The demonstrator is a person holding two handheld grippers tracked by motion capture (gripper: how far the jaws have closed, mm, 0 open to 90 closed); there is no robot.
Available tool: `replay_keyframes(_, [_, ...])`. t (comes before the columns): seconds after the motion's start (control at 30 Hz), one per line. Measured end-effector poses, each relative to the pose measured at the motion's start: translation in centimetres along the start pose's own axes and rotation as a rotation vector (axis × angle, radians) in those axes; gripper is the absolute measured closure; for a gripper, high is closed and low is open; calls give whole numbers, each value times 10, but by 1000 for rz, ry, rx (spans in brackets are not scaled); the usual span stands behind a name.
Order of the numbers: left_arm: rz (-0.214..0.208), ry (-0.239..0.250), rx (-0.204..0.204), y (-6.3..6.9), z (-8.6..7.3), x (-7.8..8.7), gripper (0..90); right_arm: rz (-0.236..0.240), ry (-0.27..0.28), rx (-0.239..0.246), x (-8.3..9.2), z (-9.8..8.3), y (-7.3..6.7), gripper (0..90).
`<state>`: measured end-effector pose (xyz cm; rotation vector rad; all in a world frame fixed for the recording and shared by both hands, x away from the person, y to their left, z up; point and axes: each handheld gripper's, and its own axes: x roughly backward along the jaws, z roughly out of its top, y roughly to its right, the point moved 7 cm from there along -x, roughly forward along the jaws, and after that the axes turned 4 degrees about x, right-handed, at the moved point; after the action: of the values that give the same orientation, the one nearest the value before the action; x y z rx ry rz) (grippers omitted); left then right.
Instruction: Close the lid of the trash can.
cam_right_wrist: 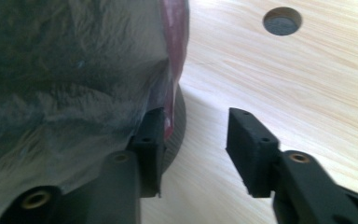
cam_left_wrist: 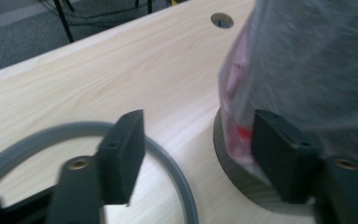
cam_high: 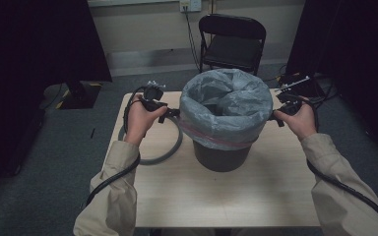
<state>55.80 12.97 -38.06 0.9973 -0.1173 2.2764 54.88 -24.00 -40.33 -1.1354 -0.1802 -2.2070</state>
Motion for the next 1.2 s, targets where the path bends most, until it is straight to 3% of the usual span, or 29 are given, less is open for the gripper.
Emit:
replay_keyframes(0.23, [12, -8, -3, 1, -6, 10, 265, -3, 16, -10, 16, 0, -1, 451])
replay_keyframes(0.6, [19, -6, -5, 2, -36, 12, 175, -9, -9, 7, 36, -7, 0, 204])
replay_keyframes(0.73, [19, -21, -19, 3, -55, 7, 167, -19, -4, 15, 47, -5, 1, 171])
replay_keyframes(0.93, [-17, -44, 29, 9, -90, -8, 168, -7, -3, 41, 63, -1, 0, 161])
replay_keyframes(1.0, [-22, -64, 22, 11, -101, -13, 167, -6, -6, 46, 67, 0, -1, 160])
replay_keyframes(1.2, [-37, -66, 16, 20, -123, -21, 168, -17, -2, 62, 77, 7, -4, 161])
